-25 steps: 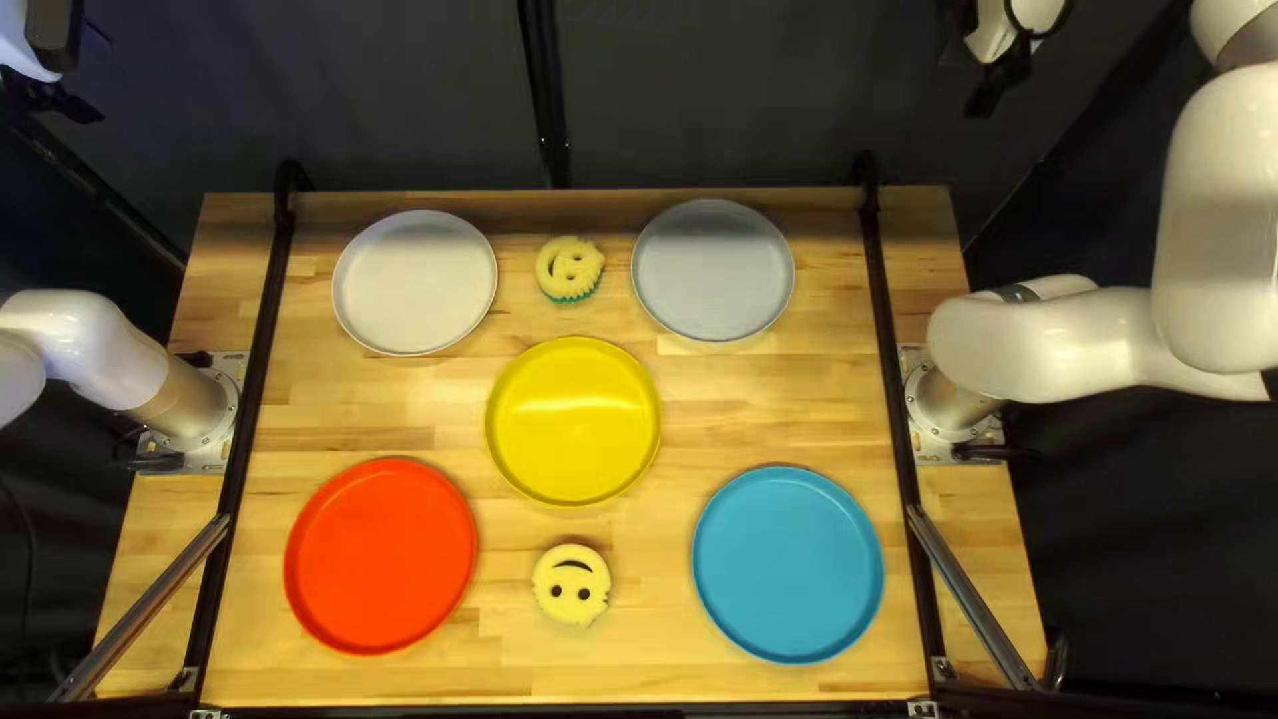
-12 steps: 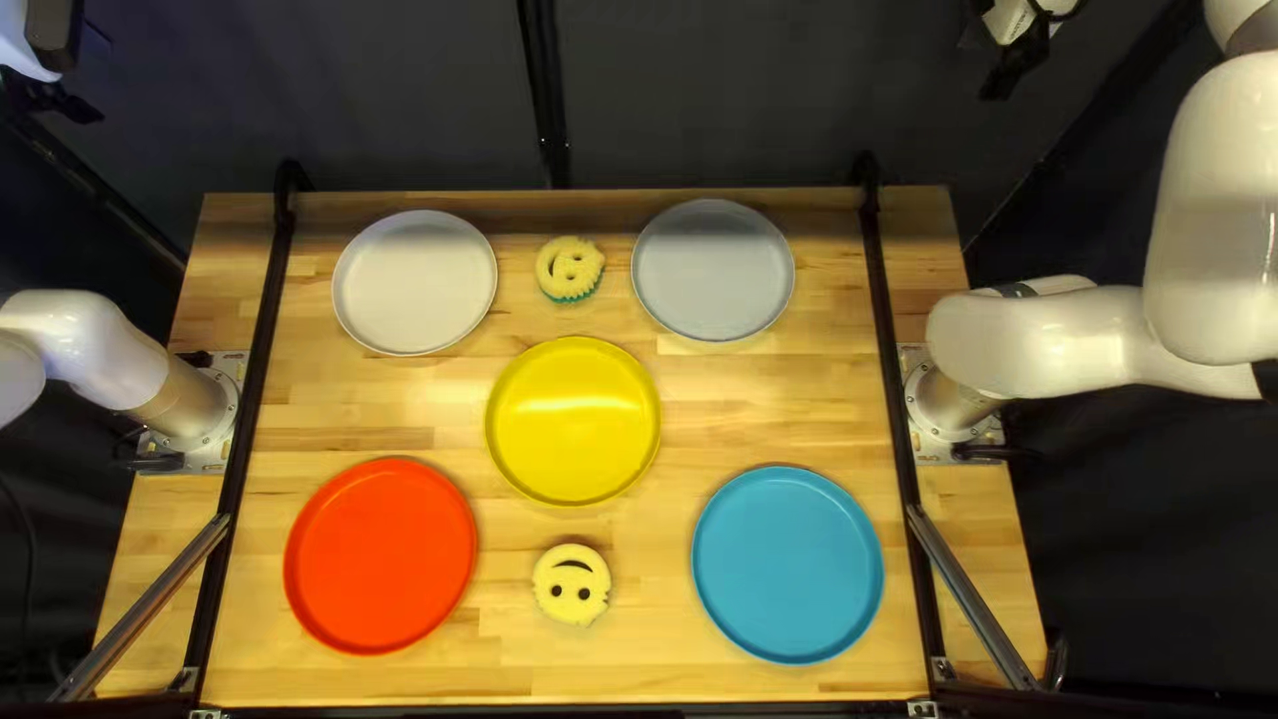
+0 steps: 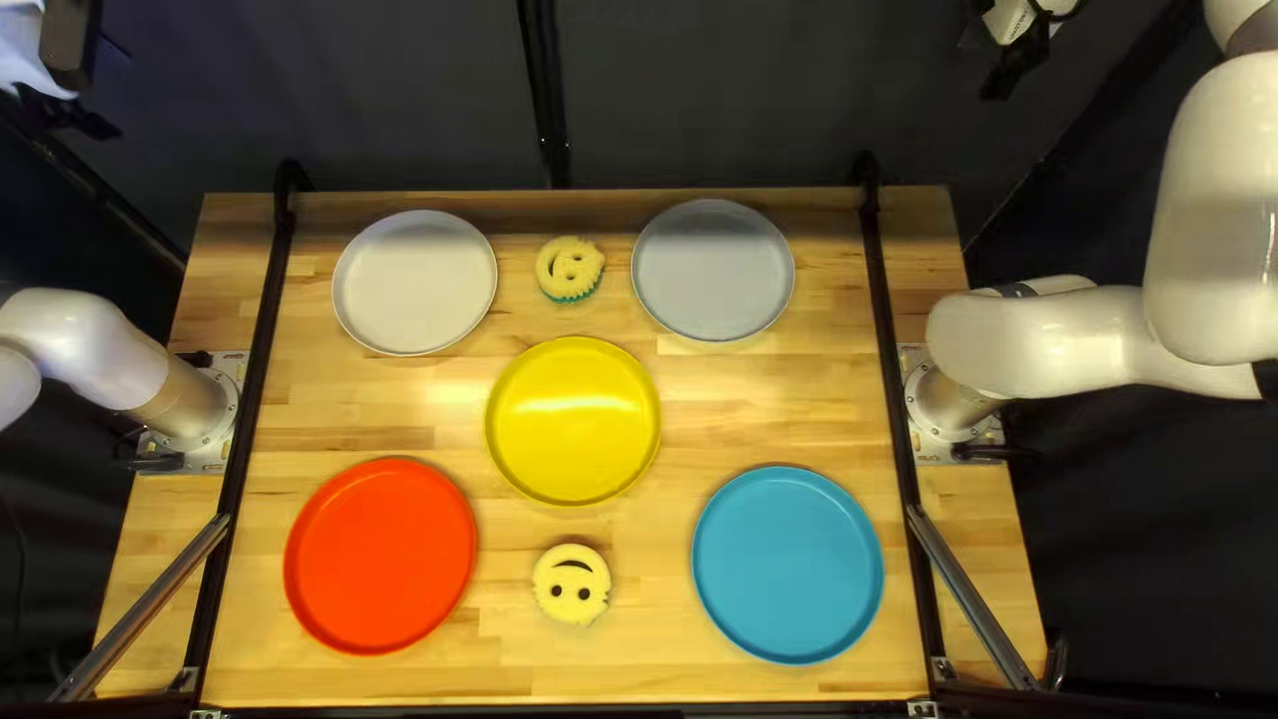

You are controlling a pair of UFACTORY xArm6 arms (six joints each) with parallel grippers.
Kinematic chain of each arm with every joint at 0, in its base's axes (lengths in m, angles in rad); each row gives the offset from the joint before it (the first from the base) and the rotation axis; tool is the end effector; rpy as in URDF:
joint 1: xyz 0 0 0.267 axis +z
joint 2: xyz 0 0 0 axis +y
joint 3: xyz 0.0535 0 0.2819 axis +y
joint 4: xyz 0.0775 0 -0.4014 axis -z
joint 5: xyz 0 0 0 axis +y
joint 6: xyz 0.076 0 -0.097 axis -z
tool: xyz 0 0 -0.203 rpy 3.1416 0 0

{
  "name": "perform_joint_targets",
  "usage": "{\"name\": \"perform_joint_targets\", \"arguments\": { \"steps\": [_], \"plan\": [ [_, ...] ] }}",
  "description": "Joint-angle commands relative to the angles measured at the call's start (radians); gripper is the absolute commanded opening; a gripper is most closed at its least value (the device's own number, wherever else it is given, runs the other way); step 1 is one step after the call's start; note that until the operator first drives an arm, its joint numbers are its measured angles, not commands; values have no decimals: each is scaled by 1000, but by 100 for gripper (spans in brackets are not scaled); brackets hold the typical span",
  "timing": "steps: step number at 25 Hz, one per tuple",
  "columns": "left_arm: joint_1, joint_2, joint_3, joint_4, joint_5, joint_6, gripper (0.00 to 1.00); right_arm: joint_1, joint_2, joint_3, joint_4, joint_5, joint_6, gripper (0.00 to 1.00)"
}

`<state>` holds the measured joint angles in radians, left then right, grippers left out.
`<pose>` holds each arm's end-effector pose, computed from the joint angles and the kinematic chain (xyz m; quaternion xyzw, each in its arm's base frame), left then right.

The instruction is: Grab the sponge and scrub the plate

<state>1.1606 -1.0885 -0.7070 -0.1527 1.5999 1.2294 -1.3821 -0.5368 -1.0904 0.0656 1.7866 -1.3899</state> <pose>0.1543 0.2395 0.3341 -0.9914 0.0438 -0.1061 0.0628 0.0810 -0.3160 0.3290 -0.9963 -0.0083 -0.0173 0.0842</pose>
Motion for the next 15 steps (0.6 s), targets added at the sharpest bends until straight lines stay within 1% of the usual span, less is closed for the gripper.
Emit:
{"name": "perform_joint_targets", "arguments": {
  "steps": [1,5,9,11,12,13,14,15],
  "plan": [
    [-236,-44,60,4,-60,-154,100,0,0,0,0,0,0,100],
    [-399,7,96,9,-161,-190,100,0,0,0,0,0,0,100],
    [-472,89,99,-3,-244,-152,100,0,0,0,0,0,0,100],
    [-544,137,93,3,-288,-150,100,0,0,0,0,0,0,100],
    [-557,144,92,5,-294,-144,100,0,0,0,0,0,0,100],
    [-600,164,93,18,-315,-152,100,0,0,0,0,0,0,100],
    [-619,173,94,25,-324,-155,100,0,0,0,0,0,0,100],
    [-669,190,101,45,-347,-174,100,0,0,0,0,0,0,100]
  ]
}}
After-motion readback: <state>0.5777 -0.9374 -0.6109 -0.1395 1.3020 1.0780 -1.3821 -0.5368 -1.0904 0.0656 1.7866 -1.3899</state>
